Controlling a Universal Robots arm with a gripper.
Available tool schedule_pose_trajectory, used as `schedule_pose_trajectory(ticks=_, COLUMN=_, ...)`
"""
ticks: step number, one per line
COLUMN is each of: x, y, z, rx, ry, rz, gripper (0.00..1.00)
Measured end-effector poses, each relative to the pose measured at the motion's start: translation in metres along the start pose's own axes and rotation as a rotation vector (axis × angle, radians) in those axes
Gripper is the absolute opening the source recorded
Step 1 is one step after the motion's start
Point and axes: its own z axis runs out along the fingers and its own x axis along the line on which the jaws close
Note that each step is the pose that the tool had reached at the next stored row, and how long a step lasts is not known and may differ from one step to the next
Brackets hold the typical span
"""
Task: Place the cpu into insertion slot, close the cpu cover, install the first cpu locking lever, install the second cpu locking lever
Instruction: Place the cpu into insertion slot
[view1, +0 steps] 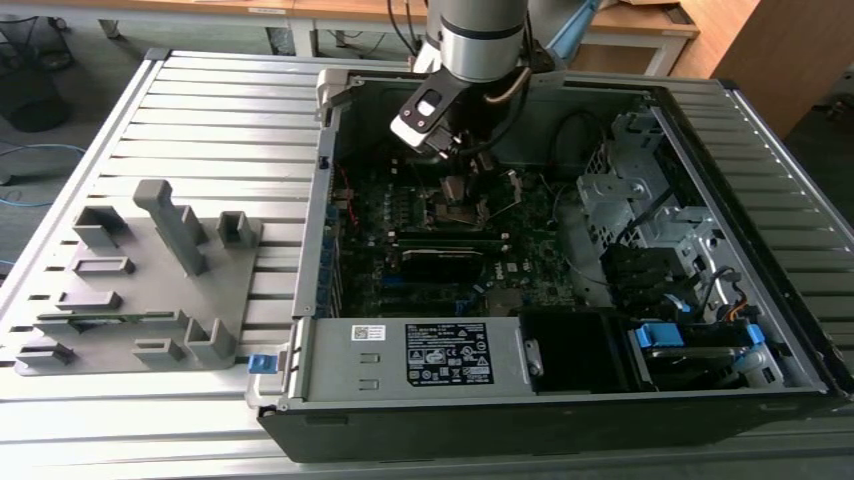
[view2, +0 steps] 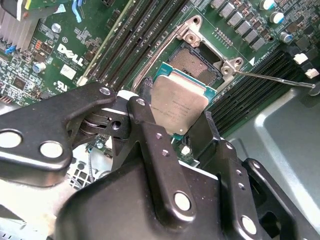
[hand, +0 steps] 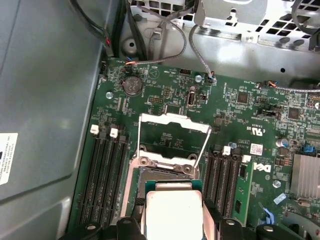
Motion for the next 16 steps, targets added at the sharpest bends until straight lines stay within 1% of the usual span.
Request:
schedule_pose_trajectory(ticks=5, x=0.0021, y=0.0003, z=0.0007, rx=-0.0001, ry=-0.0011, rz=0.013, gripper=0.54)
schedule_pose_trajectory(ticks=10, x=0.0021, y=0.0001, z=0.0026, rx=0.0008, ry=-0.0087, rz=0.096, gripper=0.54)
schedule_pose_trajectory(ticks=16, x=0.0025, y=0.0002, z=0.0029, rx=0.0007, ry=-0.0091, rz=0.101, gripper=0.54)
